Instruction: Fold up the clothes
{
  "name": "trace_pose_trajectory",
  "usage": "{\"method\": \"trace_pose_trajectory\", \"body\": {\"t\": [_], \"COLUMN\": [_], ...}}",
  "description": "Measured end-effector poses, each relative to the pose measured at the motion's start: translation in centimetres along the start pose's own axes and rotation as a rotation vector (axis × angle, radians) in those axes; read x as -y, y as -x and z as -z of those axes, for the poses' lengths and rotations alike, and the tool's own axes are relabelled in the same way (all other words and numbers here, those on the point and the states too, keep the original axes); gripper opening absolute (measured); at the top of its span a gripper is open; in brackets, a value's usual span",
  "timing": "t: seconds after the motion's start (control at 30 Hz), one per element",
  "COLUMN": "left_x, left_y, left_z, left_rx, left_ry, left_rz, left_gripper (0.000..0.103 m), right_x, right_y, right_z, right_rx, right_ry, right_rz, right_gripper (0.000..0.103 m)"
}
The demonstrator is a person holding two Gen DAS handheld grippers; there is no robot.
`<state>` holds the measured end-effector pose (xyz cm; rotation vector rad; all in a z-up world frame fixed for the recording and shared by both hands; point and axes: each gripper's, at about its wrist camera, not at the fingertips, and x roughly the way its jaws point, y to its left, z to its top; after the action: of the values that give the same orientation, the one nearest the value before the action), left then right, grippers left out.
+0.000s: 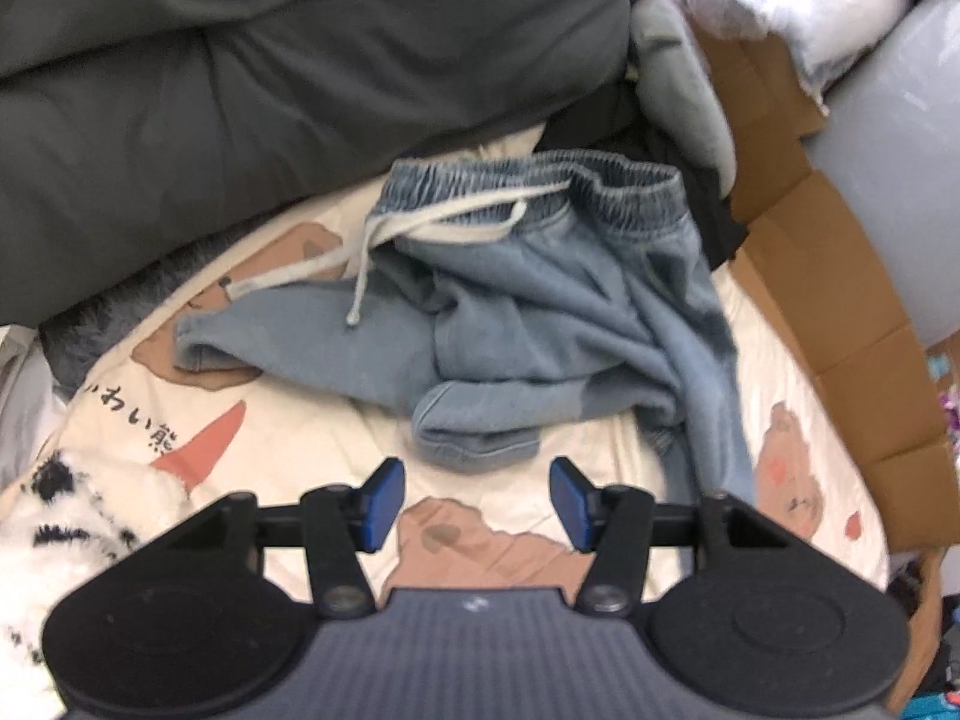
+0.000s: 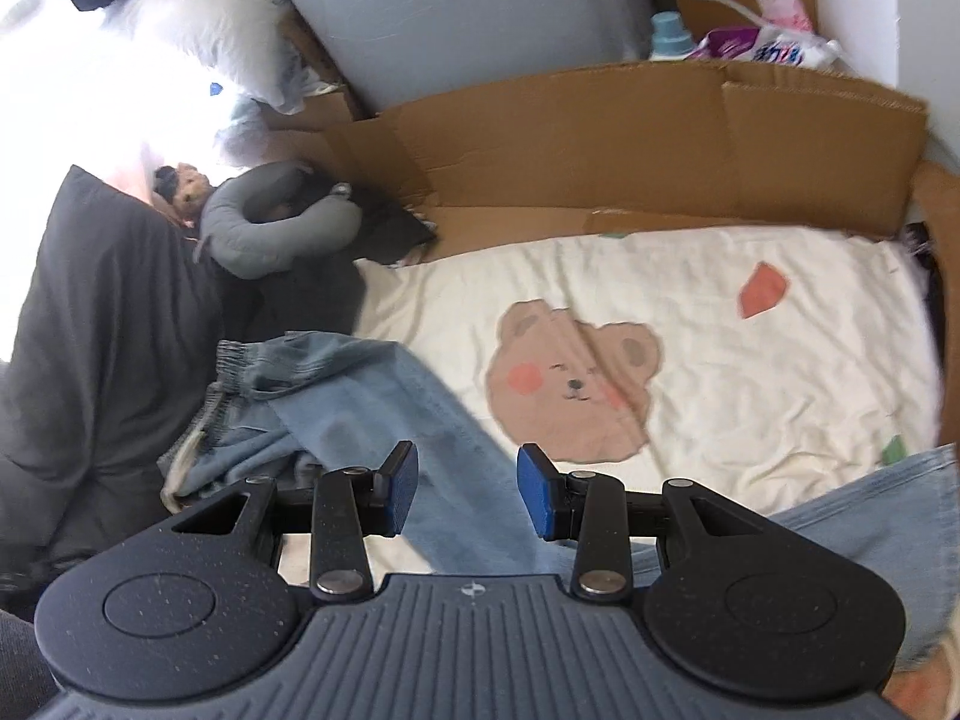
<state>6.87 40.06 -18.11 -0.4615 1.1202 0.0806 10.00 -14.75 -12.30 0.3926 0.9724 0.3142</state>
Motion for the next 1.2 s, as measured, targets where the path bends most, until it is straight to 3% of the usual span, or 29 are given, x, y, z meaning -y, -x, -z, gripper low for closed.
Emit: {"method": "trace_pose_trajectory", "body": {"t": [0.33,0.8,0.97,1.1,1.2], "left_x": [-1.1,1.8,0.9,1.0,0.7], "left_y": [-4.1,-11.0,-12.9,-12.3,-12.4], "left_z": [0.8,3.8,3.5,3.9,4.3], "left_rx": [-0.041,-0.039,-0.012,0.093,0.122], "left_ry": [-0.042,-0.322,-0.335,-0.491,-0.580], "left_rz": [-0.032,-0.021,-0.066,-0.170,-0.228], "left_gripper": [0.060,0.062,0.062,0.063,0.063], "right_x": [-0.8,-1.1,-1.0,-1.0,-1.1], "right_y": [-4.2,-12.4,-13.9,-15.3,-16.1], "right_z": [1.6,6.1,8.1,9.6,10.6], "right_rx": [-0.059,-0.129,-0.138,-0.155,-0.176], "right_ry": [0.011,-0.031,-0.053,-0.081,-0.079], "right_rz": [-0.076,-0.158,-0.174,-0.185,-0.178], "right_gripper": [0.044,0.044,0.044,0.044,0.044]}}
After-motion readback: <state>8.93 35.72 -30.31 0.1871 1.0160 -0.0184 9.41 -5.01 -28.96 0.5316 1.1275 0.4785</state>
